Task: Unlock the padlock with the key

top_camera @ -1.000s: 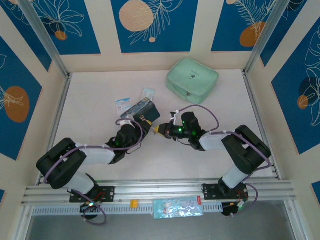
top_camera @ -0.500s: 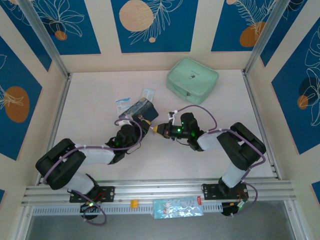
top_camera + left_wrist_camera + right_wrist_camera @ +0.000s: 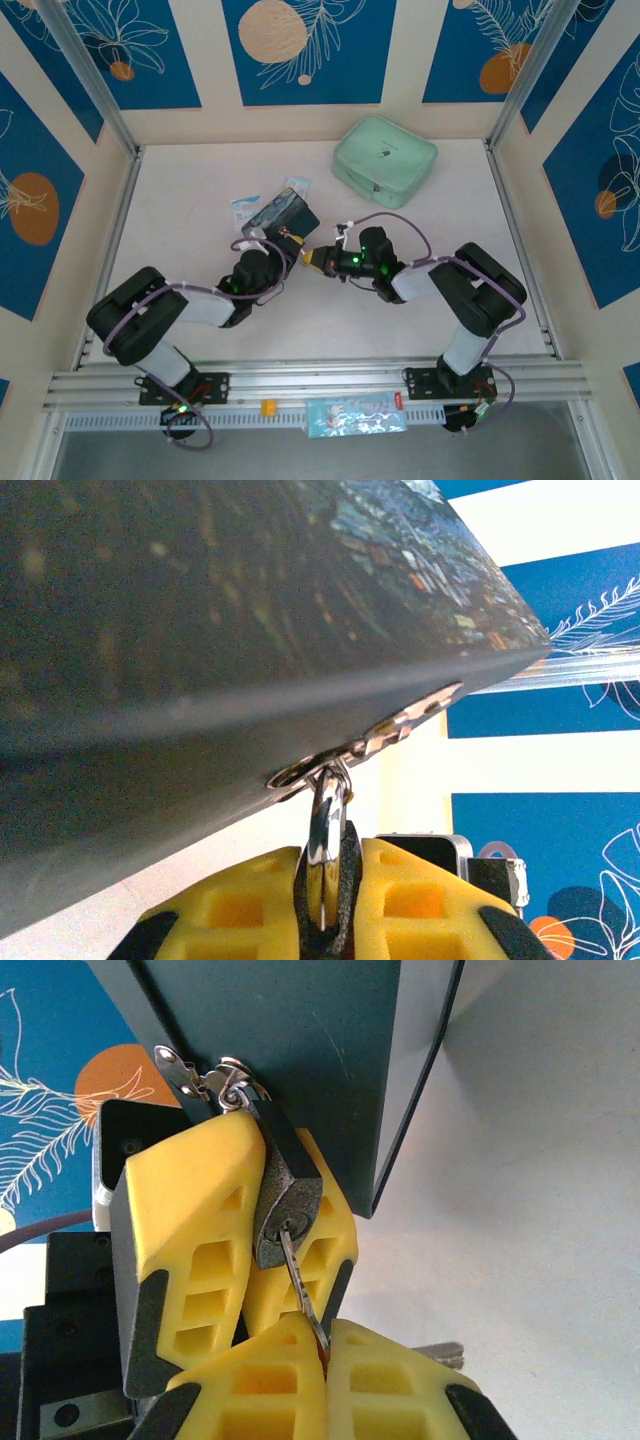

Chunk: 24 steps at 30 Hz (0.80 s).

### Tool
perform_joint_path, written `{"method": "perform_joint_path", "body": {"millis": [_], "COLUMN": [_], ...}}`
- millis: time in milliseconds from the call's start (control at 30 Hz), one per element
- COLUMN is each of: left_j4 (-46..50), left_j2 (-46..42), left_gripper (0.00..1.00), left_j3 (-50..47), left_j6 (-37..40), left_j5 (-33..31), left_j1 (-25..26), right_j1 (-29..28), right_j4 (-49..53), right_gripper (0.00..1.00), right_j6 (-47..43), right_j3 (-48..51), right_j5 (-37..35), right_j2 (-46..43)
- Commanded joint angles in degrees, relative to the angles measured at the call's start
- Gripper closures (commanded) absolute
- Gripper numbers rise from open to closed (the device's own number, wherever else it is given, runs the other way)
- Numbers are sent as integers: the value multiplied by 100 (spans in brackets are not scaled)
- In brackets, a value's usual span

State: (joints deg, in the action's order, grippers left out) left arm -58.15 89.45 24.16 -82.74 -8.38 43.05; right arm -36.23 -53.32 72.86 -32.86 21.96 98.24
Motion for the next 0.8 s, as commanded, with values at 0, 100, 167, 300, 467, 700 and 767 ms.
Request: {"method": "perform_joint_path", "body": {"millis": [0, 100, 167, 300, 467, 700, 767], "left_j4": [-1125, -703, -331, 281, 825, 889, 914], "left_j2": [-115, -374, -554, -859, -1078, -1052, -1052], "left_gripper": [100, 100, 100, 100, 100, 100, 100], "left_j3": [33, -77, -90, -37, 83, 168, 154], "left_j6": [-270, -153, -42, 195, 406, 464, 487], "left_j5": [1925, 2012, 2080, 2262, 2406, 2539, 2544], "left_j1": [368, 321, 314, 247, 193, 181, 182], "right_j1": [90, 376, 486, 564, 651, 687, 696], "right_j4": [-678, -553, -322, 568, 1145, 1236, 1124], "right_gripper": [100, 100, 100, 100, 100, 100, 100], "right_j6": [-259, -413, -580, -1111, -1387, -1211, -987], "right_j3": [-220, -212, -255, -484, -607, -609, -568], "right_j5": [309, 563, 699, 921, 915, 758, 721], "right_j2": [208, 166, 48, -264, -463, -441, -422]}}
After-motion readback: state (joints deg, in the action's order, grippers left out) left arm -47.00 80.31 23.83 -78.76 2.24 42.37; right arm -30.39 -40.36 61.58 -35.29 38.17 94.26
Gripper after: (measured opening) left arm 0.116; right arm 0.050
